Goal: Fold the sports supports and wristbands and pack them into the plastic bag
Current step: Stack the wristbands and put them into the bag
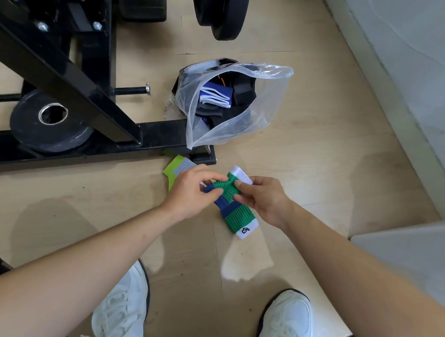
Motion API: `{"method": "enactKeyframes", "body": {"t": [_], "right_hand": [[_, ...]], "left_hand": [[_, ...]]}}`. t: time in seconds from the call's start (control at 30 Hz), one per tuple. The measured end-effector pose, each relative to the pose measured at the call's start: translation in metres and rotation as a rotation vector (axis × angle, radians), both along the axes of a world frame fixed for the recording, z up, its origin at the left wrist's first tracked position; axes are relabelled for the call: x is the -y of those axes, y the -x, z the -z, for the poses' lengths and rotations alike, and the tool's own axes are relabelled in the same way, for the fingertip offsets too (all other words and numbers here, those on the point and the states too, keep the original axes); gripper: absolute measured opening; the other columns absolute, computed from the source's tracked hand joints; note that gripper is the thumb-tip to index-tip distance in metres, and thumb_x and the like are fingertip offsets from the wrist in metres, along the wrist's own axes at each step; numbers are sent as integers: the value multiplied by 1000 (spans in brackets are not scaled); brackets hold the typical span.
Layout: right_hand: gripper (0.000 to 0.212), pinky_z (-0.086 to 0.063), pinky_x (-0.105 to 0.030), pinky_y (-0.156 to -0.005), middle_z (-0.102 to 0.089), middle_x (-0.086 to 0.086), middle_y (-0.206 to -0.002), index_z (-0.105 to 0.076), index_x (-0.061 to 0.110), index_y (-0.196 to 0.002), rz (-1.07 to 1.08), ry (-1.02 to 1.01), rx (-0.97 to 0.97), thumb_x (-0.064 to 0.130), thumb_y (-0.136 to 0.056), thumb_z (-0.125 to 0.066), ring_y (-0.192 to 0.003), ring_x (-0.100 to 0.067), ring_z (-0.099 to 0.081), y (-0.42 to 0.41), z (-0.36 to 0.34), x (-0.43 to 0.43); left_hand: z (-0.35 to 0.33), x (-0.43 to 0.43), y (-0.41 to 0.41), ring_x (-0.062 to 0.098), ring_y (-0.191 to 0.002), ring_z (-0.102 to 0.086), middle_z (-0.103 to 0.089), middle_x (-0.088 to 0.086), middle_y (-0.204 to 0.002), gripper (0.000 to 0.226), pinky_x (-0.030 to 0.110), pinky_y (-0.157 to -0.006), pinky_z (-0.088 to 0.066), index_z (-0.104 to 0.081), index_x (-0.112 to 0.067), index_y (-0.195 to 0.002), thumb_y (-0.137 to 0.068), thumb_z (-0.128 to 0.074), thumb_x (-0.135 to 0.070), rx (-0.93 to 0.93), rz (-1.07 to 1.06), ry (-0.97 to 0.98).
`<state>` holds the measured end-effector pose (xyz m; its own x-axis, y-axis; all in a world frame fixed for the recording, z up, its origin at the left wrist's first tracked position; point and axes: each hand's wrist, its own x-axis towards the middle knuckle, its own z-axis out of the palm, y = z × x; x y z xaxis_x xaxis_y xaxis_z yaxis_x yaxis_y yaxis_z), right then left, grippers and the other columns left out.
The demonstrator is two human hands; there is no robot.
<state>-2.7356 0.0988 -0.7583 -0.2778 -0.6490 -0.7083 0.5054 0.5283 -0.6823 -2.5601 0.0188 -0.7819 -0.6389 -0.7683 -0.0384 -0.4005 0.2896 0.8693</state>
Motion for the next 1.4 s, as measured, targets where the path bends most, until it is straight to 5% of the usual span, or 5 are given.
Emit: {"method": "enactKeyframes", "body": {"t": [0.2,0.33,0.7,1.0,1.4], "right_hand": [[13,-61,-35,-84,-66,-25,-97,-62,-8,-101,-30,27,142,-2,-90,-61,-95,-41,-69,1,-6,2],[17,-62,-31,-75,-67,-14,-82,-67,1,-99,-50,36,84,15,-90,-71,-71,-26,-69,-2,-4,0],[8,-61,-26,-70,-69,-17,-94,-63,2,-102,-46,140,62,3,-94,-62,-79,-25,-69,3,-5,0],[23,-60,-35,-77,-67,-18,-94,-64,6,-106,-270,142,-286,4,-85,-75,-82,-22,-67,16,-4,2],[10,-60,-37,-71,-69,-29,-88,-65,7,-96,-251,243,-554,1,-89,-69,-71,-24,-70,40,-25,18]], "left_hand": [[1,-3,4,17,-94,-57,-56,-6,-101,36,27,-84,-47,-78,-22,-112,-80,-62,-15,31,99,86],[-4,-5,5,19,-92,-57,-59,-11,-96,30,28,-86,-45,-80,-21,-105,-81,-64,-15,8,145,127],[-11,4,6,19,-90,-69,-73,11,-104,25,25,-75,-57,-65,-19,-110,-88,-77,-18,-59,-85,-636],[3,12,7,20,-98,-71,-76,0,-103,34,44,-92,-57,-73,-17,-113,-79,-79,-20,108,-116,-334],[-8,11,14,16,-85,-71,-76,0,-95,24,15,-61,-53,-73,-19,-107,-84,-81,-20,-59,-242,-292]]}}
